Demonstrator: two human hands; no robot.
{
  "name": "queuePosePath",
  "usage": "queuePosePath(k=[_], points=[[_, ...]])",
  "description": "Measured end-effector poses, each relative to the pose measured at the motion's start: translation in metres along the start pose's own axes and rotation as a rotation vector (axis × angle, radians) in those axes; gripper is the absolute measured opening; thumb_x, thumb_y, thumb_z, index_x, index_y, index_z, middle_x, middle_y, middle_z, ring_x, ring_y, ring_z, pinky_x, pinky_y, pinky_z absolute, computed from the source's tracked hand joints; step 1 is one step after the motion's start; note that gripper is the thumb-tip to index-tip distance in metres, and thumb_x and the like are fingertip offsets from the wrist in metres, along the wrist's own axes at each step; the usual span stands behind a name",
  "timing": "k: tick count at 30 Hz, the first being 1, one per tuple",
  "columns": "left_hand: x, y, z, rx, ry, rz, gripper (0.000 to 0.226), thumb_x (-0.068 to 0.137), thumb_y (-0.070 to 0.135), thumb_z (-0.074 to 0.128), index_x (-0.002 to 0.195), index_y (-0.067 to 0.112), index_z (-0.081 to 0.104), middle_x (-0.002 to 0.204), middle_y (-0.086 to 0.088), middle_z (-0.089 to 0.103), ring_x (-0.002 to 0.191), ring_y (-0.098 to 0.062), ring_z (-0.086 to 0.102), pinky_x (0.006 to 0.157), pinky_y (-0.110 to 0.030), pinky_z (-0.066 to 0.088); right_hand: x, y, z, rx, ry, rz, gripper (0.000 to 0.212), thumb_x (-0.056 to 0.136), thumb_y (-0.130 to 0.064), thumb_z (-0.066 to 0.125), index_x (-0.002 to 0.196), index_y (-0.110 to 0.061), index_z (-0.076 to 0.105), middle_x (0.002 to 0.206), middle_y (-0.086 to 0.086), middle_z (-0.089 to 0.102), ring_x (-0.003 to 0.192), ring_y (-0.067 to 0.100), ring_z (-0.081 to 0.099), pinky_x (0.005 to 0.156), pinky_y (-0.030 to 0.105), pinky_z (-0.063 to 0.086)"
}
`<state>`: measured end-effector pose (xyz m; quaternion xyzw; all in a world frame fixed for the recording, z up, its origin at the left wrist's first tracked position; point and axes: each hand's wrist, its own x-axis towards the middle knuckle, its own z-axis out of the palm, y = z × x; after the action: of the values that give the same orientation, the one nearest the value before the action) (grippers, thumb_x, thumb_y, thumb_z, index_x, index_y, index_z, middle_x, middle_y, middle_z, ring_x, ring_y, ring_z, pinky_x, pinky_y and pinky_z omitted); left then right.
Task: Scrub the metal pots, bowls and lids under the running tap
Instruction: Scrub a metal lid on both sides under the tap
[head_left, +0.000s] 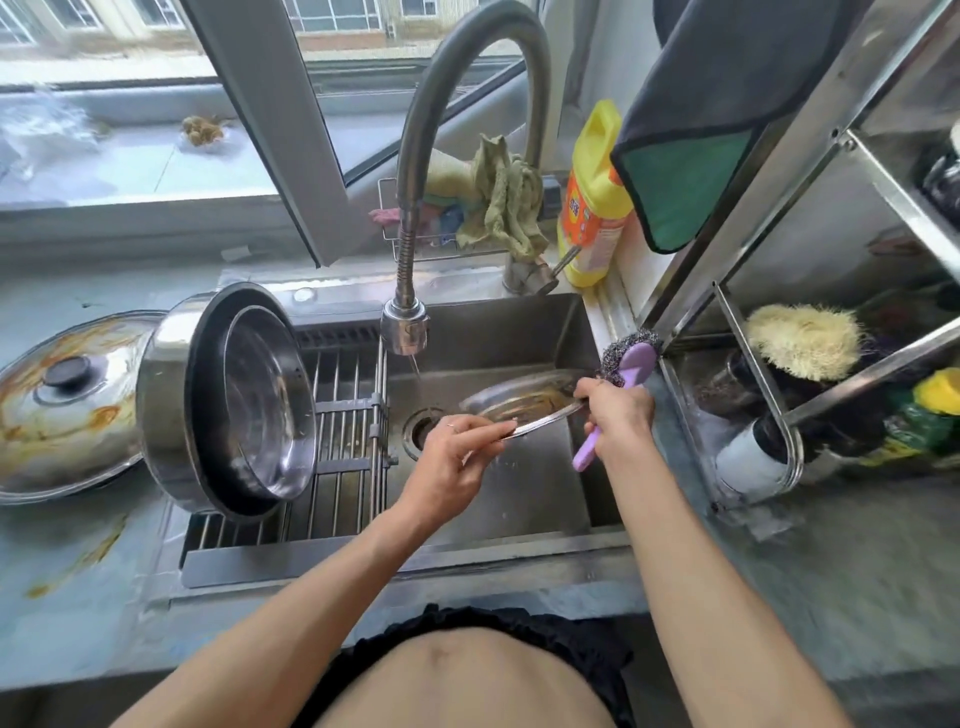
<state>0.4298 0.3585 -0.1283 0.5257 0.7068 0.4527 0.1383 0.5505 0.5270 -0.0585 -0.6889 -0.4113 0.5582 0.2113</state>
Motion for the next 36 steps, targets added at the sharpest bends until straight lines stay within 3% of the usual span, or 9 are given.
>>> queuePosePath(k=[2,5,7,10,14,17,21,31,36], points=[[-0.002,0.000,-0.001,0.024,0.017,-0.117,0.031,0.092,0.036,0.068,0.122,0.027,0.075,0.124,0.007,0.062,0.121,-0.019,0.053,0.106,-0.043,0.045,0.000,0.001,-0.001,0.004,0.032,-0.036,0.038,0.069,-0.011,0.065,0.107,-0.010,0.062,0.057,0.004,0.058,0.032,0.016,0.045,0.048,0.028,0.047],[0.001,0.003,-0.007,-0.215,0.005,-0.602,0.068,0.085,0.047,0.074,0.147,0.028,0.052,0.153,0.001,0.041,0.145,-0.016,0.032,0.116,-0.034,0.027,0.005,-0.001,-0.007,0.043,0.079,-0.072,0.039,0.075,-0.010,0.062,0.113,-0.009,0.057,0.067,0.007,0.061,0.038,0.016,0.048,0.049,0.027,0.045],[0.010,0.008,-0.010,-0.738,0.111,-0.983,0.077,0.090,0.048,0.070,0.155,0.021,0.038,0.155,-0.009,0.042,0.140,-0.026,0.044,0.109,-0.040,0.039,0.007,-0.001,-0.012,0.054,0.079,-0.066,0.036,0.076,-0.009,0.061,0.112,-0.009,0.056,0.068,0.007,0.061,0.039,0.016,0.046,0.054,0.031,0.048],[0.022,0.014,-0.010,-1.238,0.184,-1.254,0.037,0.100,0.035,0.059,0.127,0.010,0.061,0.121,-0.017,0.069,0.105,-0.031,0.068,0.082,-0.044,0.061,0.008,0.004,-0.019,0.002,0.009,-0.041,0.033,0.077,-0.008,0.062,0.110,-0.010,0.058,0.062,0.005,0.056,0.035,0.014,0.042,0.046,0.028,0.047],[0.021,0.013,-0.013,-1.232,0.225,-1.298,0.024,0.098,0.001,0.048,0.116,-0.001,0.064,0.100,-0.016,0.073,0.087,-0.025,0.071,0.062,-0.034,0.064,0.008,0.020,-0.029,-0.358,-0.008,-0.165,0.036,0.078,-0.025,0.064,0.108,-0.004,0.066,0.066,0.007,0.060,0.047,0.023,0.054,0.051,0.027,0.044],[0.010,0.015,-0.027,-1.104,0.238,-1.330,0.018,0.098,-0.005,0.047,0.105,-0.003,0.063,0.087,-0.016,0.073,0.078,-0.025,0.071,0.054,-0.032,0.062,0.001,0.028,-0.034,-0.787,-0.057,-0.330,0.046,0.088,-0.038,0.057,0.124,-0.011,0.063,0.102,0.015,0.070,0.091,0.034,0.064,0.068,0.031,0.045],[-0.003,0.019,-0.043,-0.912,0.264,-1.305,0.016,0.096,-0.005,0.048,0.095,0.002,0.063,0.072,-0.011,0.068,0.060,-0.020,0.069,0.047,-0.034,0.059,-0.016,0.024,-0.010,-1.173,-0.096,-0.500,0.036,0.094,-0.019,0.050,0.126,-0.004,0.055,0.119,0.020,0.061,0.106,0.039,0.060,0.074,0.036,0.043],[-0.005,0.014,-0.075,-0.811,0.319,-1.220,0.023,0.085,-0.015,0.042,0.080,-0.001,0.060,0.054,-0.009,0.062,0.045,-0.018,0.061,0.042,-0.025,0.050,-0.061,0.031,0.105,-1.072,-0.745,-0.777,0.037,0.096,-0.020,0.051,0.132,-0.020,0.058,0.118,0.014,0.063,0.106,0.033,0.059,0.088,0.037,0.048],[-0.013,0.021,-0.086,-0.787,0.261,-1.181,0.030,0.087,-0.021,0.040,0.080,0.002,0.058,0.054,-0.007,0.060,0.041,-0.015,0.059,0.041,-0.025,0.052,-0.012,0.013,0.097,-1.164,-0.542,-0.658,0.047,0.089,-0.006,0.042,0.130,-0.017,0.060,0.116,0.017,0.065,0.102,0.040,0.062,0.083,0.040,0.051]])
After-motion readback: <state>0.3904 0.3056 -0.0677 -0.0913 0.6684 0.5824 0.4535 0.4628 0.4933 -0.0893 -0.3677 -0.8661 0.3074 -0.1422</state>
